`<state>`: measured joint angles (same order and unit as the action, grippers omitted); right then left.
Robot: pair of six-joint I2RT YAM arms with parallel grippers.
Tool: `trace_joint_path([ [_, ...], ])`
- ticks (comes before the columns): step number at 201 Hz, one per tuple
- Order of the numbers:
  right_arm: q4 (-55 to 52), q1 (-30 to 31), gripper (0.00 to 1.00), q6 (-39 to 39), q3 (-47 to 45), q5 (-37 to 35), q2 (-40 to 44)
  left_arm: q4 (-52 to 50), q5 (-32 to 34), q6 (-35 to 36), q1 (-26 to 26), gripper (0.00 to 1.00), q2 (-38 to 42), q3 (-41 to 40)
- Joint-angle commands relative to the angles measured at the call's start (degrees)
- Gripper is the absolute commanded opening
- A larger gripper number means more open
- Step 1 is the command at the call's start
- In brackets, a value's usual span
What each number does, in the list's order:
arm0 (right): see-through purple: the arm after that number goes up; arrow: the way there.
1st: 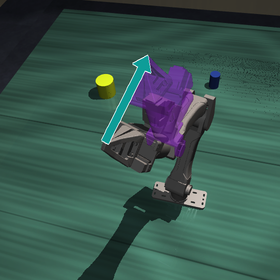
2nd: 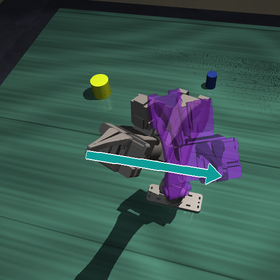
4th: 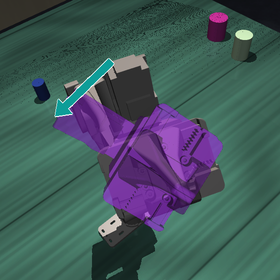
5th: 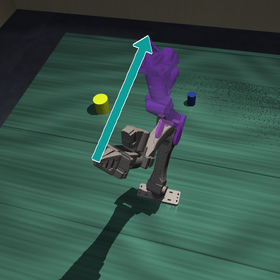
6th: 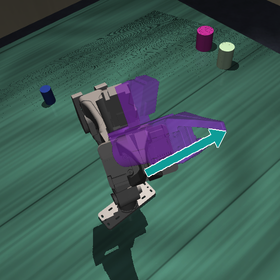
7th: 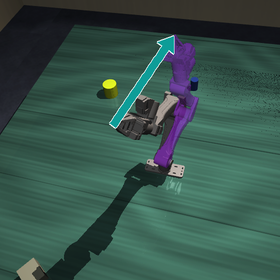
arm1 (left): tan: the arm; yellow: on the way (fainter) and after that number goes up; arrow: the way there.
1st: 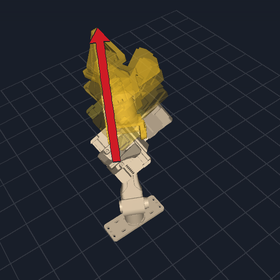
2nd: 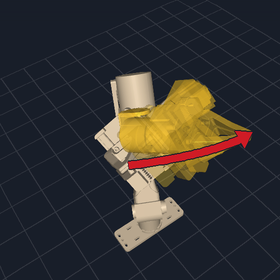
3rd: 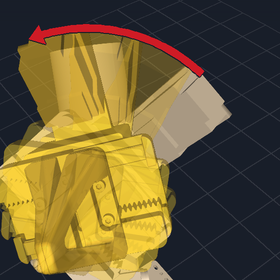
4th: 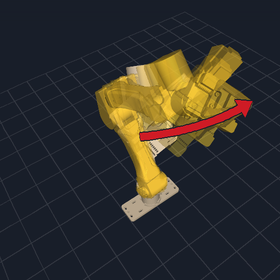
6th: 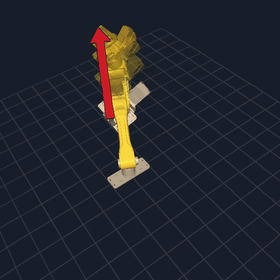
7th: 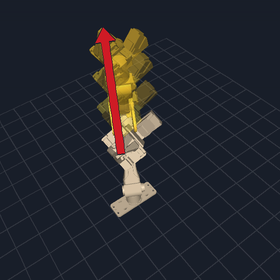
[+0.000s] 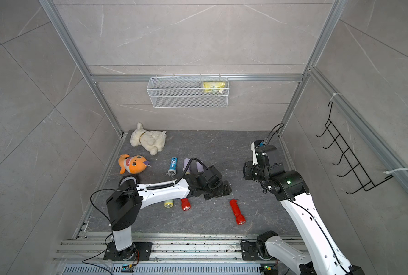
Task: Close the plug at the bottom of the flashlight
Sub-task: Pick up the flashlight from the center of the board.
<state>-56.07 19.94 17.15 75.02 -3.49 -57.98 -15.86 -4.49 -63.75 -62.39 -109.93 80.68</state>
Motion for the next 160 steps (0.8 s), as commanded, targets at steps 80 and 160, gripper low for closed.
trace_joint_path([
  [80, -11.4, -0.2, 0.2, 1.1, 4.2, 0.4, 11.8, -16.1, 2.2, -15.7, -6.3, 0.94, -11.4, 15.5],
  [160, -13.2, -0.2, 0.21, 1.6, 3.2, 0.5, 16.1, -23.6, -5.9, -19.9, -7.7, 0.86, -19.8, 25.7],
])
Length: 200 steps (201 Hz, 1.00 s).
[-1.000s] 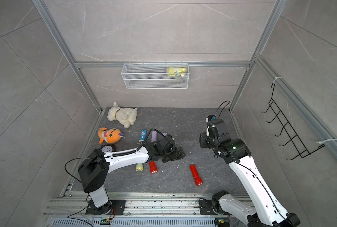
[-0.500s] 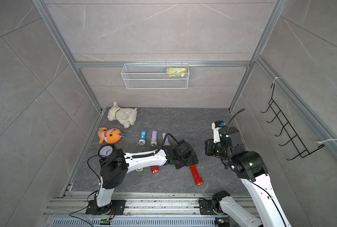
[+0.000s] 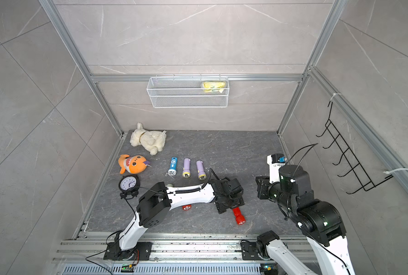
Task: Close the plug at the bottom of the flashlight
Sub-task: Pick up the flashlight from the center of the board.
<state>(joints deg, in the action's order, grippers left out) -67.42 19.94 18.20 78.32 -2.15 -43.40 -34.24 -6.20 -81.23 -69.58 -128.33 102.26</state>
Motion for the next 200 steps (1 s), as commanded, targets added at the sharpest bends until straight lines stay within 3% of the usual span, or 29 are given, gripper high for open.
trace_joint_path([
  [1, -1.9, -0.2, 0.21, 0.5, -0.1, -0.8, 1.5, -5.3, -4.3, -2.4, -0.5, 0.86, -1.5, 4.2],
  [28, -2.1, -0.1, 0.21, 0.6, -0.8, -1.4, 2.8, -7.0, -7.6, -3.8, -0.6, 0.78, -3.6, 6.8],
  [92, -1.5, -0.1, 0.22, 0.5, -2.4, -0.3, 3.4, -8.0, -8.0, -5.3, -2.0, 0.64, -4.0, 7.5],
  [171, -2.3, -0.1, 0.23, 0.9, -2.6, -0.3, 5.8, -8.3, -13.7, -6.7, -2.4, 0.62, -10.2, 10.5],
  [200, -2.4, -0.1, 0.23, 0.8, -2.7, -0.3, 6.0, -7.8, -12.6, -6.2, -2.4, 0.44, -9.0, 9.1],
])
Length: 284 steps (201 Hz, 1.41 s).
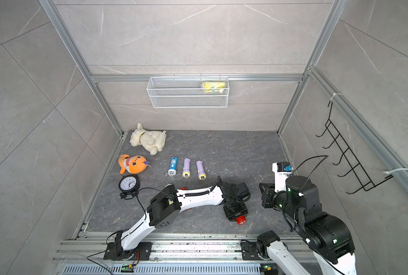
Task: Close the plug at the bottom of the flashlight
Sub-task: Pick up the flashlight from the center of the board.
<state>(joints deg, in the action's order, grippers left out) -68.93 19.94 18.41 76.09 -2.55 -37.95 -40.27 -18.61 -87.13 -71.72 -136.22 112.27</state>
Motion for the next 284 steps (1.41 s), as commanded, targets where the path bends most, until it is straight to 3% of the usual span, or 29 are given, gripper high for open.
trace_joint_path([
  [1, -0.8, -0.1, 0.23, 0.6, -0.5, 0.1, 0.5, -1.7, -0.2, -0.3, -0.3, 0.43, -0.9, -1.0],
  [54, 0.4, -0.1, 0.23, 0.6, -2.1, 0.3, 0.2, 1.4, 4.1, 3.5, 0.0, 0.19, 5.8, -5.4],
  [100, 1.2, -0.1, 0.23, 0.6, -2.8, -0.5, -0.1, 4.6, 7.3, 14.6, 2.0, 0.13, 12.0, -10.4],
  [129, 2.4, -0.1, 0.23, 0.7, -3.0, -0.5, -1.3, 6.3, 11.6, 28.4, 4.6, 0.11, 18.1, -14.3],
  [156, 4.3, -0.1, 0.23, 1.1, -3.8, 0.1, -3.0, 11.1, 22.6, 43.2, 6.5, 0.08, 26.5, -21.9],
  [190, 8.0, -0.1, 0.22, 2.0, -6.0, 1.4, -6.1, 26.1, 38.0, 64.8, 6.8, 0.04, 37.3, -34.3],
  [203, 9.7, -0.1, 0.22, 2.5, -7.0, 2.0, -7.1, 32.9, 42.3, 74.2, 6.9, 0.04, 39.6, -38.7],
  [225, 13.7, -0.1, 0.21, 2.9, -8.7, 4.6, -8.5, 48.3, 44.3, 90.9, 6.9, 0.0, 42.5, -47.6],
  [262, 21.0, -0.1, 0.22, 2.5, -10.1, 12.8, -9.8, 71.2, 50.6, 109.1, 7.1, 0.0, 43.9, -58.2],
  [284, 26.7, -0.1, 0.36, 3.3, -10.7, 20.6, -9.8, 88.3, 51.7, 117.5, 7.0, 0.0, 43.6, -64.0],
])
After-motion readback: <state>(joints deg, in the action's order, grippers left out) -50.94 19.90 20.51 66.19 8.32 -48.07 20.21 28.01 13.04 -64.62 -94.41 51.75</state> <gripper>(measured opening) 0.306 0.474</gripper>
